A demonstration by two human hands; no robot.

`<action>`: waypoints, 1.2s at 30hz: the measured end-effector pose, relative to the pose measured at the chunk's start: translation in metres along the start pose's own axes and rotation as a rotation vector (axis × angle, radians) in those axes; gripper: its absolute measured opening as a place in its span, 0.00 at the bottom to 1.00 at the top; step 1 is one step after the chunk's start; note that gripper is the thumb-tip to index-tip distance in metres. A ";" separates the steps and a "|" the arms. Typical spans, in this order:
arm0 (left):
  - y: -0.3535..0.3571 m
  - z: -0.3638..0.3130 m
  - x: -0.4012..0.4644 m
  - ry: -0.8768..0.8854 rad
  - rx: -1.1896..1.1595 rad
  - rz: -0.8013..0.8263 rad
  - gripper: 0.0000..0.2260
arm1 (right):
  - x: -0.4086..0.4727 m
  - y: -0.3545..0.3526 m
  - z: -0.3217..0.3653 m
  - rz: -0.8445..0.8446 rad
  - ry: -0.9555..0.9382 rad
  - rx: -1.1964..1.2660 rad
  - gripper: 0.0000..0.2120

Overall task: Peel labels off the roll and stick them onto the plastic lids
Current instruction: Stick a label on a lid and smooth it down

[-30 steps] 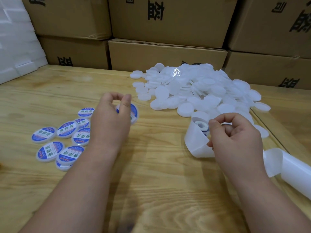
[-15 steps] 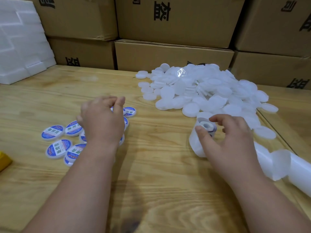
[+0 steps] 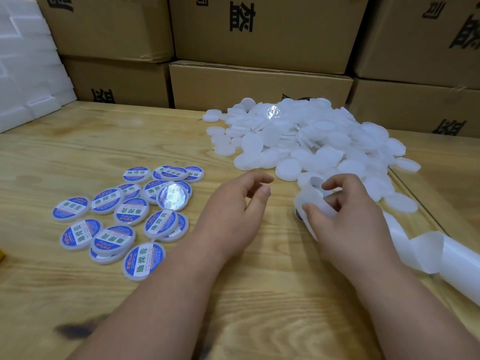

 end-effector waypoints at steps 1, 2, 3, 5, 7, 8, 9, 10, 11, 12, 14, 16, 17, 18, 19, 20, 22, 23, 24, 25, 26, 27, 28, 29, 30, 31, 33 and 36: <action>0.002 0.002 0.000 -0.026 0.005 0.016 0.11 | 0.000 -0.002 0.002 -0.025 -0.015 0.046 0.14; 0.005 0.004 0.001 -0.051 0.015 0.039 0.12 | 0.000 -0.005 0.002 -0.059 -0.032 0.089 0.13; 0.008 0.005 0.001 -0.070 0.030 0.070 0.14 | 0.000 -0.008 0.003 -0.096 -0.049 0.127 0.12; 0.015 0.005 -0.002 -0.077 0.063 0.139 0.19 | 0.000 -0.015 0.004 -0.161 -0.068 0.194 0.11; 0.023 0.000 -0.005 -0.032 0.113 0.226 0.25 | 0.002 -0.023 0.001 -0.196 -0.038 0.264 0.10; 0.028 -0.004 -0.007 0.002 0.152 0.280 0.27 | 0.003 -0.026 -0.002 -0.202 0.000 0.305 0.11; 0.033 -0.007 -0.007 0.031 0.196 0.334 0.28 | 0.004 -0.029 -0.004 -0.203 0.051 0.346 0.12; 0.038 -0.009 -0.008 0.050 0.242 0.375 0.28 | 0.006 -0.031 -0.008 -0.202 0.111 0.376 0.13; 0.041 -0.011 -0.008 0.058 0.282 0.395 0.27 | 0.008 -0.033 -0.011 -0.207 0.178 0.400 0.13; 0.044 -0.012 -0.007 0.060 0.304 0.392 0.26 | 0.009 -0.035 -0.014 -0.214 0.242 0.421 0.14; 0.043 -0.013 -0.006 0.061 0.289 0.344 0.23 | 0.012 -0.039 -0.018 -0.218 0.344 0.470 0.13; 0.040 -0.012 -0.004 0.073 0.270 0.287 0.19 | 0.014 -0.044 -0.021 -0.203 0.401 0.517 0.08; 0.038 -0.012 -0.003 0.077 0.272 0.267 0.18 | 0.015 -0.045 -0.024 -0.193 0.434 0.516 0.04; 0.037 -0.011 -0.003 0.082 0.275 0.251 0.17 | 0.017 -0.044 -0.029 -0.173 0.466 0.497 0.06; 0.037 -0.012 -0.002 0.089 0.273 0.237 0.17 | 0.017 -0.045 -0.031 -0.152 0.497 0.472 0.11; 0.037 -0.012 -0.001 0.101 0.264 0.221 0.16 | 0.018 -0.044 -0.033 -0.125 0.511 0.452 0.13; 0.036 -0.015 0.000 0.135 0.233 0.186 0.13 | 0.019 -0.044 -0.032 -0.065 0.508 0.420 0.14; 0.036 -0.016 0.000 0.152 0.216 0.171 0.12 | 0.019 -0.044 -0.030 -0.041 0.496 0.389 0.16; 0.036 -0.016 0.000 0.165 0.199 0.162 0.11 | 0.019 -0.044 -0.030 -0.028 0.479 0.342 0.19; 0.035 -0.016 0.001 0.170 0.186 0.160 0.10 | 0.018 -0.044 -0.030 -0.017 0.458 0.274 0.23; 0.035 -0.016 0.001 0.167 0.175 0.161 0.09 | 0.017 -0.043 -0.030 -0.010 0.434 0.198 0.25; 0.035 -0.015 0.000 0.156 0.162 0.163 0.08 | 0.016 -0.043 -0.030 -0.004 0.403 0.097 0.26; 0.035 -0.014 0.001 0.142 0.149 0.162 0.06 | 0.015 -0.042 -0.028 -0.003 0.358 -0.035 0.23; 0.035 -0.013 0.001 0.130 0.138 0.159 0.05 | 0.013 -0.041 -0.023 -0.008 0.297 -0.190 0.20; 0.035 -0.012 0.001 0.124 0.130 0.156 0.04 | 0.011 -0.040 -0.017 -0.020 0.206 -0.331 0.17; 0.036 -0.012 0.001 0.121 0.126 0.154 0.04 | 0.010 -0.039 -0.011 -0.039 0.091 -0.434 0.17; 0.036 -0.010 0.000 0.112 0.116 0.153 0.05 | 0.007 -0.035 0.002 -0.027 -0.136 -0.504 0.19; 0.037 -0.006 0.001 0.081 0.082 0.149 0.09 | 0.005 -0.028 0.009 0.080 -0.234 -0.456 0.14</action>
Point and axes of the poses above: each hand's wrist, its own x-axis towards the middle knuckle, its own y-axis out of the palm, z = x × y, the point moved 3 cm from there along x, towards the middle knuckle, and after that the axes turned 7 degrees about -x, right-handed, at the moved point
